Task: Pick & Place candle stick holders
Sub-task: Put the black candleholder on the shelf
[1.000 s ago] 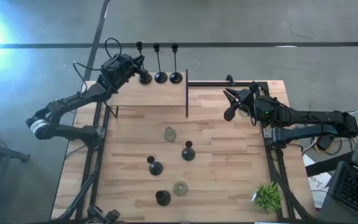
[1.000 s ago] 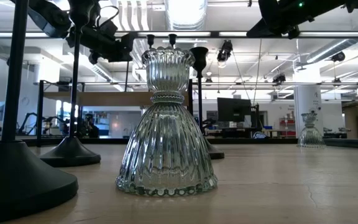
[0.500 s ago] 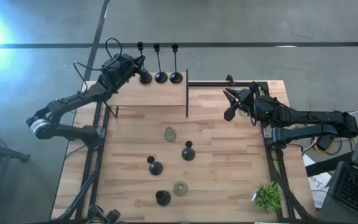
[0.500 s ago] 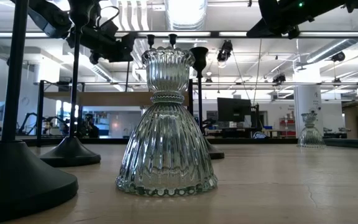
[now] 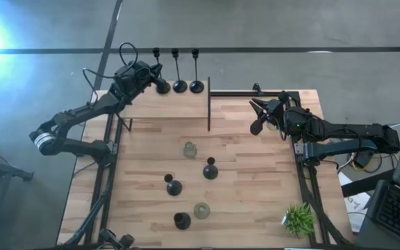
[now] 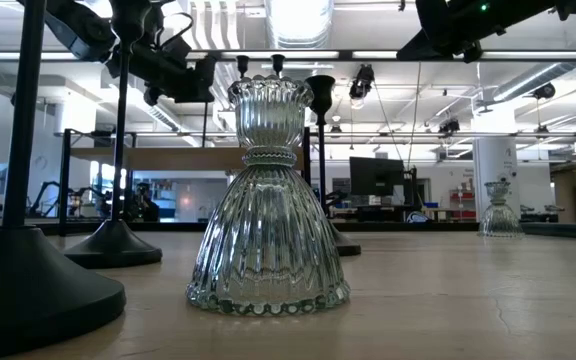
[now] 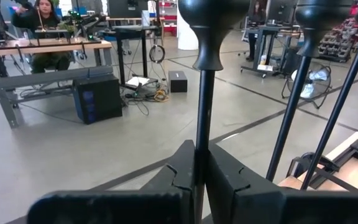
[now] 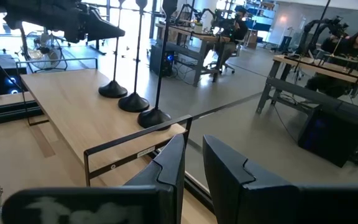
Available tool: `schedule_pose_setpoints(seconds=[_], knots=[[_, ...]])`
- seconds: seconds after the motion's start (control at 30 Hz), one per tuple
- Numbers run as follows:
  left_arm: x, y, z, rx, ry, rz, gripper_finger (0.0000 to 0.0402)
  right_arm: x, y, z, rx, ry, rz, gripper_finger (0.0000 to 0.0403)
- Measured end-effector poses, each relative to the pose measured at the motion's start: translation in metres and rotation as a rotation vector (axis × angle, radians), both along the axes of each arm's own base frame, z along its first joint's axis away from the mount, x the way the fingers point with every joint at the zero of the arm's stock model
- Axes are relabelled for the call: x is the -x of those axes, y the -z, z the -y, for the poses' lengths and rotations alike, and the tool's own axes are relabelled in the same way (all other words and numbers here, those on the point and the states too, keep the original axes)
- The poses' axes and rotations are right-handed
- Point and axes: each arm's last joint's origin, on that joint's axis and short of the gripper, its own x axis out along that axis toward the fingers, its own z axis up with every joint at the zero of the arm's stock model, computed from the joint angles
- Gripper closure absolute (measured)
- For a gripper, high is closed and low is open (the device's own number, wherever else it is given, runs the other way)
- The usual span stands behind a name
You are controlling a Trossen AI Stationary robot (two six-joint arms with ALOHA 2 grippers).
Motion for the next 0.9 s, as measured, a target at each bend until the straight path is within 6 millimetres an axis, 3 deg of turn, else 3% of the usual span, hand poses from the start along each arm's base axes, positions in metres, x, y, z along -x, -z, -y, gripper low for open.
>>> schedule_pose_setpoints(seconds=[0.23, 0.67, 0.9], knots=[[0.0, 0.003, 0.0, 0.017, 0.002, -0.031, 0.0338, 0.0, 0.0, 0.0, 0.0, 0.0, 0.001, 0.0349], [0.008, -0.003, 0.008, -0.006, -0.001, -0.077, 0.0324, 0.0, 0.0, 0.0, 0.0, 0.001, 0.001, 0.0349], [0.025, -0.013, 0.023, 0.0, -0.062, -0.133, 0.0294, 0.0, 0.0, 0.0, 0.0, 0.001, 0.001, 0.0349]])
